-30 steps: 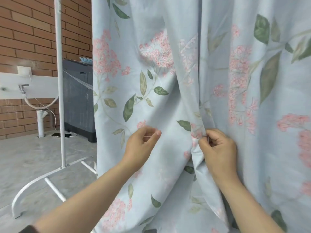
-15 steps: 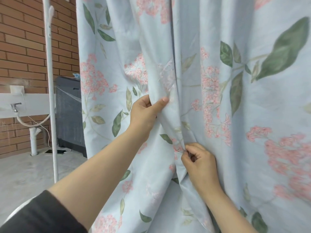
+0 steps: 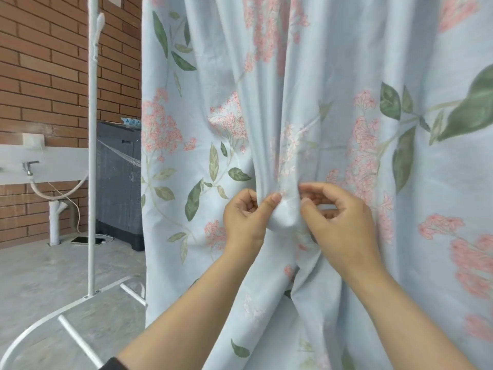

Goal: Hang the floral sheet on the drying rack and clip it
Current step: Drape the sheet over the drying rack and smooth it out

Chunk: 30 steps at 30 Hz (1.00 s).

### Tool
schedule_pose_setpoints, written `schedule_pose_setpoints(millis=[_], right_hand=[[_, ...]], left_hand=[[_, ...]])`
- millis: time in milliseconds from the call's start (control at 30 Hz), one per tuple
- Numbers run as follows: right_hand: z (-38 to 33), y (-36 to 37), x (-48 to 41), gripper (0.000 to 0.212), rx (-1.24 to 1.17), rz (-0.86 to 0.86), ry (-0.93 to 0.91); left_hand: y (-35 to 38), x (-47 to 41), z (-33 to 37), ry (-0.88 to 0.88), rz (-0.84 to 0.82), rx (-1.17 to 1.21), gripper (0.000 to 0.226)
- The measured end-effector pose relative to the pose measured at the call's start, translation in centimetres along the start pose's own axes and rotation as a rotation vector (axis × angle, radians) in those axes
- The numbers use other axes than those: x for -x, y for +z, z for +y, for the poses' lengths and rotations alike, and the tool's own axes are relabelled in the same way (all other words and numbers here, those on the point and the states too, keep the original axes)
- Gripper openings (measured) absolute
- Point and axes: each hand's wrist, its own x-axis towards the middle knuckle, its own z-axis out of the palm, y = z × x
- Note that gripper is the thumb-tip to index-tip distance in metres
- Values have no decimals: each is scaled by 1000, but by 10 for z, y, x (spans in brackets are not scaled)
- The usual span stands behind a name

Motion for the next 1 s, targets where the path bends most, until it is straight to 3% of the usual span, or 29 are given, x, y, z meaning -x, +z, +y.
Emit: schedule_pose_setpoints(millis=[133,300,400,633,833,1000], right_hand=[[-43,14,-49,27,78,81,-138],[-68,33,-106,54,496,-21,-76],[-69,35,-122,27,671,-16,-138],[-41,24,-105,48,483,30,-172],[2,22,-64,51,465,20,-193],[20,6,-37,52,503,-48,-150]], left_hand=[[6,0,2,-7,-15,-18,39],[-3,-4,8,22,-39,-71,33],[-6,-4,9,60,-62,-127,46],[-13,5,5,122,-121,-220,52],[-24,31,-42,-12,-193,-317,57],[-31,45,-38,-192,-398,-332,49]])
